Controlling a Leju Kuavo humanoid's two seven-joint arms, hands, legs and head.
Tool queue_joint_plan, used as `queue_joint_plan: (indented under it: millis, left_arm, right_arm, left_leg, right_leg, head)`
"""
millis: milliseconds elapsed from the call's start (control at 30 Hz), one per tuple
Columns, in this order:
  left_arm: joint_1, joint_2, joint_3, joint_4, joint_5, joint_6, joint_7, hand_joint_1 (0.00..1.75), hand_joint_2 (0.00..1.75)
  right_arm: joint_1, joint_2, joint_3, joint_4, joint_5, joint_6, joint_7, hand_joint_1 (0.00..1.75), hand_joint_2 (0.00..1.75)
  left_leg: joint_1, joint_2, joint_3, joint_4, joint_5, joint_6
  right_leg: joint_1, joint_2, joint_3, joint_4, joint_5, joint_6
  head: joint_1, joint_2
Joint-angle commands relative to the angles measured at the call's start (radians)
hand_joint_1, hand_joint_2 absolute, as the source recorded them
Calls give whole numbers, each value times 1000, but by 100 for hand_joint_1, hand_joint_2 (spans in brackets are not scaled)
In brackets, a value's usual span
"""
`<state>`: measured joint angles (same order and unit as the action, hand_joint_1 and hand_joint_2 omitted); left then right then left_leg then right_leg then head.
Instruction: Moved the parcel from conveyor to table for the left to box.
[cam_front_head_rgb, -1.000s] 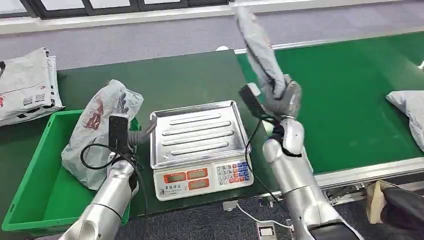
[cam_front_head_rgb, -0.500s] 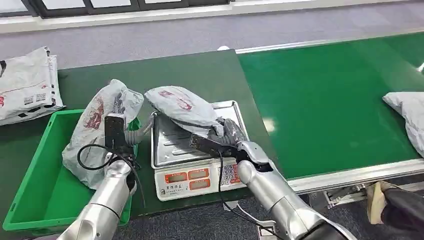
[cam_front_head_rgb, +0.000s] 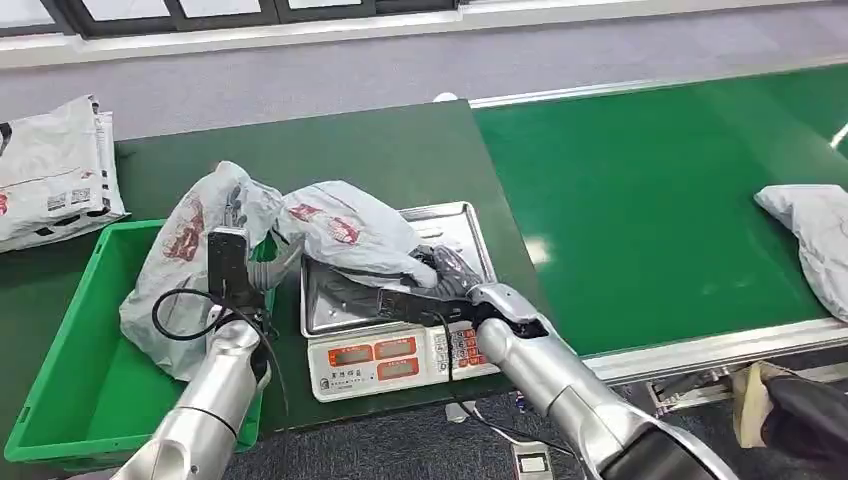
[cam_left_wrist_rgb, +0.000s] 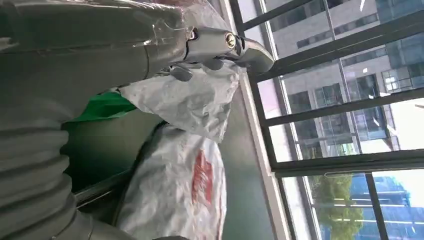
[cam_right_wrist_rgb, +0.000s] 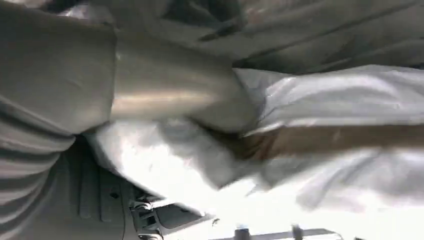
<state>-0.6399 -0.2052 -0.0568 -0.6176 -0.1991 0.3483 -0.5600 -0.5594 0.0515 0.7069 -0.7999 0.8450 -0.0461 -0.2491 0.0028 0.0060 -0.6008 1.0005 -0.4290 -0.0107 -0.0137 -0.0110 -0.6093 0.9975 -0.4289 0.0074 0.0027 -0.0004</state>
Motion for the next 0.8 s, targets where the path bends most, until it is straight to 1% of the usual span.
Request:
queue_joint_plan:
  millis: [33, 100, 133, 167, 200, 267, 333, 400, 533, 700, 733, 800]
  left_arm:
    - [-22, 10, 38, 29, -2, -1, 1, 0, 175]
    - [-22, 10, 39, 28, -3, 1, 0, 0, 175]
    - [-21, 11, 37, 26, -5, 7, -3, 0, 175]
    - [-18, 12, 38, 24, -4, 5, -9, 0, 175]
    - [-15, 14, 34, 22, -11, 9, -18, 0, 175]
    - [-13, 15, 33, 21, -12, 3, -26, 0, 175]
    - [-20, 16, 30, 25, -23, 19, -31, 0, 175]
    - [-22, 15, 30, 25, -23, 19, -30, 0, 175]
    - [-35, 3, 9, 20, -37, 13, -45, 0, 175]
    - [-38, -4, 6, 20, -39, 19, -41, 0, 175]
    - [-41, -8, 0, 21, -41, 10, -41, 0, 175]
    - [-48, -20, -21, 25, -58, 19, -35, 0, 175]
  right_arm:
    - [33, -51, 41, -60, -13, -1, -7, 0, 175]
    - [39, -49, 25, -72, -29, 0, -6, 0, 175]
    - [62, -51, -4, -107, -61, -24, -34, 0, 175]
    - [95, -59, -44, -164, -115, -25, -73, 0, 175]
    - [134, -76, -84, -248, -146, -23, -84, 0, 175]
    - [171, -94, -147, -340, -205, -6, -103, 0, 175]
    - [183, -100, -219, -400, -257, -2, -106, 0, 175]
    - [182, -102, -231, -410, -261, 3, -103, 0, 175]
    - [201, -55, -386, -461, -345, -128, -88, 0, 175]
    - [203, -60, -391, -463, -348, -128, -88, 0, 175]
    - [212, -38, -431, -465, -371, -187, -89, 0, 175]
    - [204, -28, -477, -441, -431, -219, -100, 0, 175]
  left_leg:
    - [1, -1, 2, -1, -1, 0]
    - [1, -1, 2, -1, -1, 0]
    - [1, -1, 1, -1, 0, 0]
    - [1, -1, 2, -1, 0, 0]
    - [0, -2, 1, -1, 0, 0]
    - [0, -3, 0, -1, 0, 0]
    - [1, -3, 1, 0, -1, 0]
    - [0, -3, -1, 0, -1, 0]
    - [0, -2, -1, 0, -1, 0]
    - [1, -3, 0, 0, -1, 0]
    - [0, -2, -1, 0, -1, 0]
    - [0, -2, 0, 0, -1, 0]
  right_leg:
    - [1, 0, 2, -2, -1, 0]
    - [1, 0, 3, -1, -1, 0]
    - [0, 0, 2, -1, 0, 0]
    - [1, 0, 3, -2, 0, 0]
    - [0, -1, 2, -1, -1, 0]
    - [0, -2, 1, -1, -1, 0]
    - [1, -2, 2, -1, -1, 0]
    - [0, -2, 1, -1, -1, 0]
    - [-1, -1, 0, 0, 0, 0]
    - [0, -2, 1, -1, -1, 0]
    - [0, -1, 0, -1, -1, 0]
    - [0, 0, 1, -1, -1, 0]
  head:
    - [0, 0]
    - [0, 0]
    - [0, 0]
    - [0, 0]
    - [0, 0]
    - [0, 0]
    - [0, 0]
    - [0, 0]
    - [0, 0]
    - [0, 0]
    - [0, 0]
    - [0, 0]
